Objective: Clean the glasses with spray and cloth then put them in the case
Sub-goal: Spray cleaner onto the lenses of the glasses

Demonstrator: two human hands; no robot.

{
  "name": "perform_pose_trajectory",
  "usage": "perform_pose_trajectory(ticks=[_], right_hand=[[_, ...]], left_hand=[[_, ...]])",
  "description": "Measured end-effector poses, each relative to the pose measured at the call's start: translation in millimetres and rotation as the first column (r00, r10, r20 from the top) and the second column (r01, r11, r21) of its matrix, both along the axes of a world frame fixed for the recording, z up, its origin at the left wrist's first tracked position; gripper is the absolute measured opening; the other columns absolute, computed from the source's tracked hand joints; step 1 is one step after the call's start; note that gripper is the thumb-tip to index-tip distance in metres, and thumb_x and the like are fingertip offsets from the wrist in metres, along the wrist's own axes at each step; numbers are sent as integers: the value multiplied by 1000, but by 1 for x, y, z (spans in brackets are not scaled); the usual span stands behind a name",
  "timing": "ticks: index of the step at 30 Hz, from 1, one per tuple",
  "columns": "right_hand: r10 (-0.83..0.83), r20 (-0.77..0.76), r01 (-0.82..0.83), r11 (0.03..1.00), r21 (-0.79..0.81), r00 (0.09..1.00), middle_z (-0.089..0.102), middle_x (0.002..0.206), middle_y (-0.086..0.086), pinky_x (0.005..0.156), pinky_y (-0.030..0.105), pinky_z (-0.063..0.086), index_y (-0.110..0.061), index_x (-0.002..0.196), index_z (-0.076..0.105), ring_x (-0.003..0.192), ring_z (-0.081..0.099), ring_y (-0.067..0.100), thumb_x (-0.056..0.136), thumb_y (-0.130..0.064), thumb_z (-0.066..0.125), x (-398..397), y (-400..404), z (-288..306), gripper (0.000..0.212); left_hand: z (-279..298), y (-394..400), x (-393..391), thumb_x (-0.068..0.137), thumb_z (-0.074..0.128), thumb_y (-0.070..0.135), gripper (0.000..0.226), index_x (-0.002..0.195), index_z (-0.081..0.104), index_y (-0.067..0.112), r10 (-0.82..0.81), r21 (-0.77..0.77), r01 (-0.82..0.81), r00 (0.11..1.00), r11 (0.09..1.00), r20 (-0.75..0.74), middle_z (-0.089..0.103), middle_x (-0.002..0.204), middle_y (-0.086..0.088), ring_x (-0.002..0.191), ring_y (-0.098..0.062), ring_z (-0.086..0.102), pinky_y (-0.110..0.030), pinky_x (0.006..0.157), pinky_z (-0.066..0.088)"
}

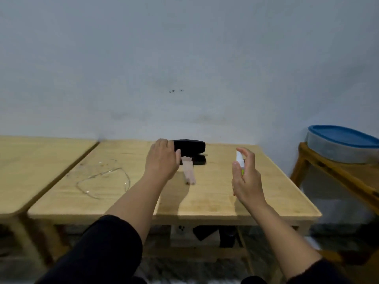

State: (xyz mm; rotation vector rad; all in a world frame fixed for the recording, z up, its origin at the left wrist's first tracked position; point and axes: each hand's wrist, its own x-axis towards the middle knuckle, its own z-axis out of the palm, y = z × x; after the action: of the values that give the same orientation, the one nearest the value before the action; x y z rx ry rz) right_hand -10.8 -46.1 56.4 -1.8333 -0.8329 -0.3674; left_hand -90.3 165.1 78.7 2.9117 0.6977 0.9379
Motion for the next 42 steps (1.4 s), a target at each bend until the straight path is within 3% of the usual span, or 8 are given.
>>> perform_pose_trajectory(ticks=[7, 12, 16, 22, 26, 29, 36, 42], right_hand=[[158, 6, -158, 987, -16, 987, 56, 79, 0, 60, 40, 51, -32, 127, 33, 54, 53, 20, 90, -39, 32, -42, 68, 8, 38], [263, 0, -262, 964, -47, 965, 52, 77, -6, 58, 45, 53, -38, 125, 33, 52, 50, 16, 91, -37, 34, -69, 108, 1, 34], [316, 6, -315, 947, -70, 949, 50, 68, -6, 50, 41, 45, -27, 130, 36, 45, 47, 20, 91, -38, 34, -81, 129, -10, 40], [336, 19, -333, 938, -94, 942, 53, 65, 6, 47, 31, 34, -25, 129, 39, 41, 41, 16, 93, -36, 38, -81, 147, -30, 37], [310, 14, -306, 946, -108, 951, 49, 60, 0, 44, 29, 32, -26, 129, 39, 39, 38, 16, 89, -37, 35, -73, 155, -34, 41], [282, 7, -280, 954, -104, 959, 49, 68, -1, 47, 33, 35, -20, 130, 41, 44, 46, 32, 94, -32, 38, -68, 160, -32, 39], [313, -14, -313, 946, -85, 950, 48, 55, -6, 44, 41, 41, -40, 124, 34, 41, 47, 30, 83, -55, 29, -61, 165, -34, 44], [324, -35, -325, 944, -60, 946, 49, 56, -6, 42, 33, 37, -43, 124, 35, 42, 46, 26, 83, -55, 31, -67, 155, -39, 42]], left_hand=[[8, 66, -93, 94, 41, 27, 33, 106, 53, -2, 207, 8, -208, 978, 978, 22, 58, 103, -20, 102, -34, 49, -41, 90, 38], [-6, 101, -155, 97, 36, 27, 38, 119, 50, 0, 334, -22, -334, 942, 942, 4, 56, 117, -17, 112, -29, 48, -38, 96, 39], [-31, 124, -189, 96, 39, 20, 32, 126, 46, 9, 324, -137, -320, 946, 938, 14, 51, 124, -8, 111, -20, 50, -31, 88, 45], [-66, 157, -200, 90, 53, 13, 48, 135, 39, 25, 299, -275, -305, 952, 912, -63, 37, 146, -1, 132, -18, 38, -38, 107, 38], [-79, 167, -190, 85, 61, 16, 50, 131, 46, 31, 254, -400, -248, 966, 882, -37, 33, 149, 4, 114, -8, 51, -34, 102, 40], [-82, 174, -182, 87, 60, 24, 39, 124, 53, 35, 222, -526, -166, 974, 834, 45, 38, 146, 6, 98, 0, 55, -30, 95, 45], [-77, 175, -162, 85, 60, 6, 30, 113, 63, 18, 209, -497, -76, 953, 864, 218, 54, 130, -2, 97, -4, 54, -14, 91, 37], [-76, 162, -135, 92, 50, 7, 26, 106, 67, 19, 371, -707, -28, 865, 707, 337, 65, 105, 4, 93, -1, 57, -20, 90, 47]])
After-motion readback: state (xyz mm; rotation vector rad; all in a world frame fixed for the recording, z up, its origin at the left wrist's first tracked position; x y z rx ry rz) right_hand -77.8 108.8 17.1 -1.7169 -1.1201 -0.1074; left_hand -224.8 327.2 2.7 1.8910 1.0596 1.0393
